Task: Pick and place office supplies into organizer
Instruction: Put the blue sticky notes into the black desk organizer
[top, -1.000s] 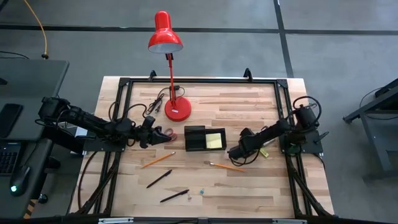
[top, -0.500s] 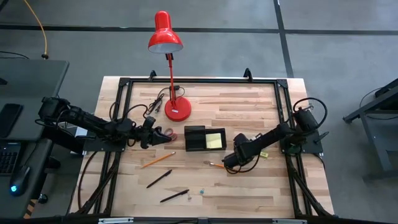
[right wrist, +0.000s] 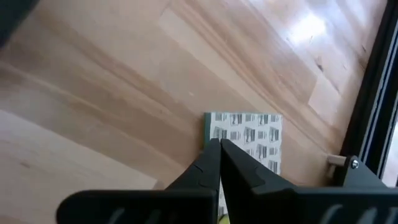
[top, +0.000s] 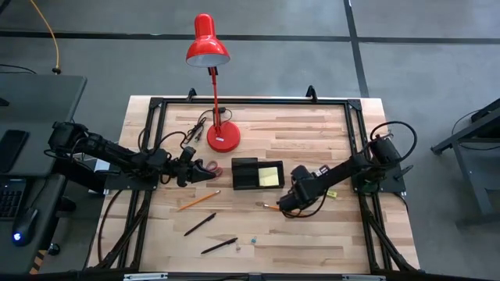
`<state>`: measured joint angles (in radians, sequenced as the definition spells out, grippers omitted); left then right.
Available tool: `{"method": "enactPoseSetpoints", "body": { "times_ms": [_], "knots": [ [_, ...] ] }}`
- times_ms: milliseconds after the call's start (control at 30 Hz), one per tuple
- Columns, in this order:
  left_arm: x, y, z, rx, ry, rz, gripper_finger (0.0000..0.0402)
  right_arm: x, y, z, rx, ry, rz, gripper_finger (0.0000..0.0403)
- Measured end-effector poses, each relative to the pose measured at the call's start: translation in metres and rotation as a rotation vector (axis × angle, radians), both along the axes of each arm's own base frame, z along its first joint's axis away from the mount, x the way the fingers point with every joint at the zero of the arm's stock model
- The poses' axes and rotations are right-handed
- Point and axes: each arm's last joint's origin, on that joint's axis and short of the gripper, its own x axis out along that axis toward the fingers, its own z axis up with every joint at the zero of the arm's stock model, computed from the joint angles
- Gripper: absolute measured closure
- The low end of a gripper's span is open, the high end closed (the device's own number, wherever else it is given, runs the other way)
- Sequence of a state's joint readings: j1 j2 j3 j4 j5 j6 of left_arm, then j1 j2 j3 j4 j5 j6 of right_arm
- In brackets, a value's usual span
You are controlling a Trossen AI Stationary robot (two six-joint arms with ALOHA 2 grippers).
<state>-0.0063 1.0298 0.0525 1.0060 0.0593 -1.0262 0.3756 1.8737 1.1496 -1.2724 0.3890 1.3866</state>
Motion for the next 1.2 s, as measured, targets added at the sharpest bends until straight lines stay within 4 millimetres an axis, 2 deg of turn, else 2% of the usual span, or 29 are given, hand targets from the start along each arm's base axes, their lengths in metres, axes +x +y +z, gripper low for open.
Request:
{"method": "enactPoseSetpoints", "body": {
  "times_ms": [233, 367, 467, 567, 667, 800, 967, 1067, 1200],
  "knots": [
    [0.000, 0.000, -0.002, 0.000, 0.016, 0.002, 0.0328, 0.000, 0.004, 0.000, 0.051, -0.030, 0.022, 0.0403],
    [0.000, 0.000, -0.002, 0.001, 0.016, 0.003, 0.0328, 0.004, 0.007, -0.006, 0.216, -0.188, -0.003, 0.0403],
    [0.000, 0.000, -0.001, 0.002, 0.015, -0.006, 0.0328, -0.001, 0.010, 0.000, 0.287, -0.304, -0.035, 0.0403],
    [0.000, -0.001, -0.002, 0.010, 0.015, -0.033, 0.0328, -0.019, 0.007, 0.019, 0.253, -0.318, -0.079, 0.0403],
    [0.000, -0.001, -0.001, 0.018, 0.013, -0.043, 0.0328, -0.039, -0.001, 0.037, 0.302, -0.357, -0.141, 0.0403],
    [0.000, -0.001, -0.001, 0.032, 0.010, -0.040, 0.0328, -0.065, -0.012, 0.044, 0.426, -0.570, -0.166, 0.0403],
    [0.000, -0.001, -0.001, 0.035, 0.009, -0.030, 0.0328, -0.109, -0.029, 0.048, 0.529, -0.698, -0.291, 0.0397],
    [0.000, -0.001, -0.001, 0.035, 0.004, -0.034, 0.0328, -0.135, -0.039, 0.055, 0.541, -0.723, -0.358, 0.0372],
    [0.003, -0.001, 0.005, 0.034, -0.018, -0.036, 0.0328, -0.160, -0.052, 0.063, 0.512, -0.732, -0.406, 0.0305]
  ]
}}
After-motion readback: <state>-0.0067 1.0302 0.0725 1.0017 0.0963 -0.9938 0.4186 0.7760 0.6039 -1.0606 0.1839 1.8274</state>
